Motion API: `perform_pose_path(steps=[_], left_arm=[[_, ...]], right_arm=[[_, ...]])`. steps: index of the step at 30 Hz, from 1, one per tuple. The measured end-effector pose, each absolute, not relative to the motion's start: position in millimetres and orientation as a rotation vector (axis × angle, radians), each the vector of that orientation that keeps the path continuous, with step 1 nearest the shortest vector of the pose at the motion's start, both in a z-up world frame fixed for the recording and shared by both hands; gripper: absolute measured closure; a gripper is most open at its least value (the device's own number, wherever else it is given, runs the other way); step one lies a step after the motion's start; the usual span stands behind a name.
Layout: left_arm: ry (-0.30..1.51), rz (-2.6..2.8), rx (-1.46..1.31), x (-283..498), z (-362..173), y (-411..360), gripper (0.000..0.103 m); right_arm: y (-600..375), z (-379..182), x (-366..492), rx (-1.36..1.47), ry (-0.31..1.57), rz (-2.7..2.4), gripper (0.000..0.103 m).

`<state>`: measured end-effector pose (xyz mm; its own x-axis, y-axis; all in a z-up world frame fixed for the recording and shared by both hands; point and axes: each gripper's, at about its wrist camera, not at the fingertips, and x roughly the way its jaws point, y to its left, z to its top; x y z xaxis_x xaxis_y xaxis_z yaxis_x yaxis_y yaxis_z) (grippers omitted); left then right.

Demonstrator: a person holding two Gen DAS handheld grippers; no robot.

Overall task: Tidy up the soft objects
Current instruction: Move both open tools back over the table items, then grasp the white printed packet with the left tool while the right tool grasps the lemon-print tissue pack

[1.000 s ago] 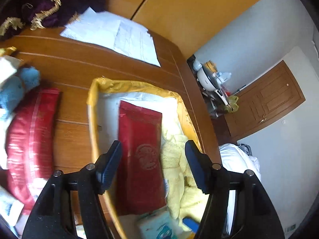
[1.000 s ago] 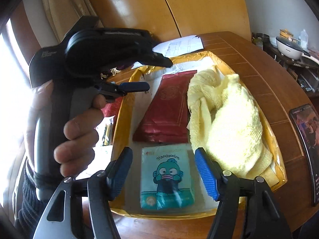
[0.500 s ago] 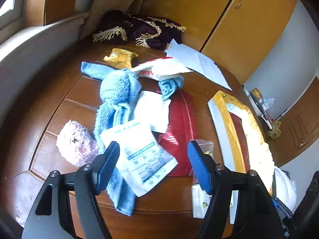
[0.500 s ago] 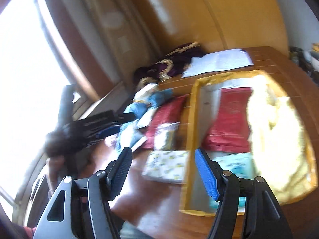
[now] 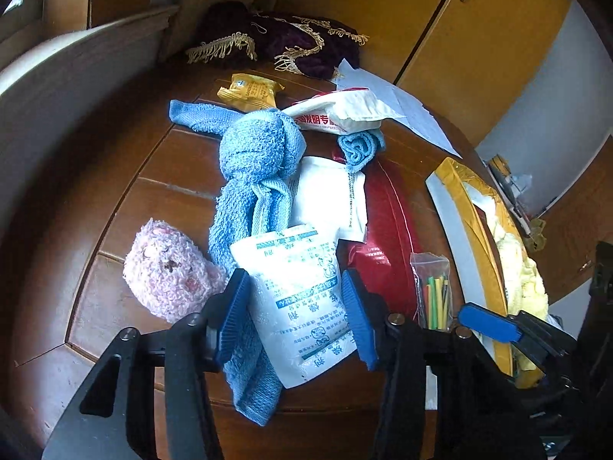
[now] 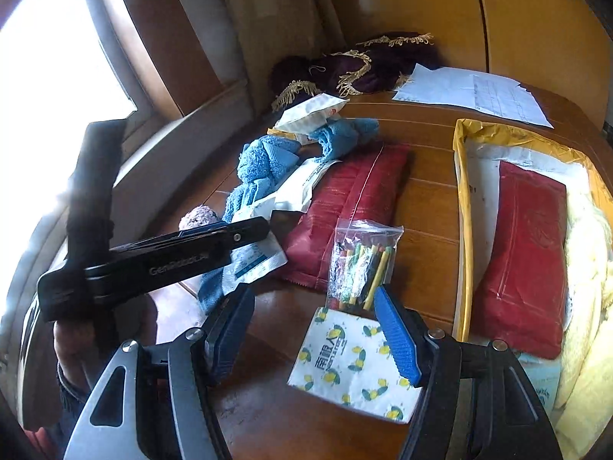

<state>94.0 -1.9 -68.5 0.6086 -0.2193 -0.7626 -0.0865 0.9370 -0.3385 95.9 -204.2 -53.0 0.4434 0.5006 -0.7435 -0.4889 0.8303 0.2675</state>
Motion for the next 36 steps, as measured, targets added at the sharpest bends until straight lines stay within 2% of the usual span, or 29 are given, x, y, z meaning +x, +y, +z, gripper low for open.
perform_pose_path(steps=[3, 6, 8, 11, 15, 19, 26, 28, 31, 36], left_arm=[[0.918, -0.093, -0.357, 89, -67, -1, 0.064], [0.921, -0.107, -0.338, 84, -67, -4, 0.064], [0.930, -0.117, -0.331, 81, -67, -6, 0.064], [0.933, -0.145, -0.361, 76, -66, -4, 0.064], [0.922, -0.184, -0.380, 70, -62, -5, 0.054], [0.925, -0.207, -0.355, 70, -61, -15, 0.050], [0.918, -0.099, -0.257, 86, -67, -27, 0.050], [0.910, -0.064, -0.238, 86, -69, -26, 0.052], [0.915, -0.091, -0.290, 83, -69, -18, 0.056], [0.912, -0.138, -0.310, 73, -69, -19, 0.058]], right_arm=[[-193, -60, 105, -0.072, 0.988, 0.588, 0.035], [-188, -63, 100, -0.129, 1.015, 0.571, 0.032], [-188, -64, 90, -0.133, 1.025, 0.581, 0.027], [-187, -66, 72, -0.163, 1.034, 0.602, 0.027], [-190, -65, 49, -0.161, 1.015, 0.639, 0.025], [-195, -65, 34, -0.151, 0.986, 0.671, 0.021], [-187, -71, 13, -0.256, 0.926, 0.639, 0.018], [-188, -71, 10, -0.257, 0.916, 0.612, 0.021], [-188, -73, 6, -0.294, 0.901, 0.549, 0.033], [-191, -74, 0, -0.324, 0.883, 0.531, 0.039]])
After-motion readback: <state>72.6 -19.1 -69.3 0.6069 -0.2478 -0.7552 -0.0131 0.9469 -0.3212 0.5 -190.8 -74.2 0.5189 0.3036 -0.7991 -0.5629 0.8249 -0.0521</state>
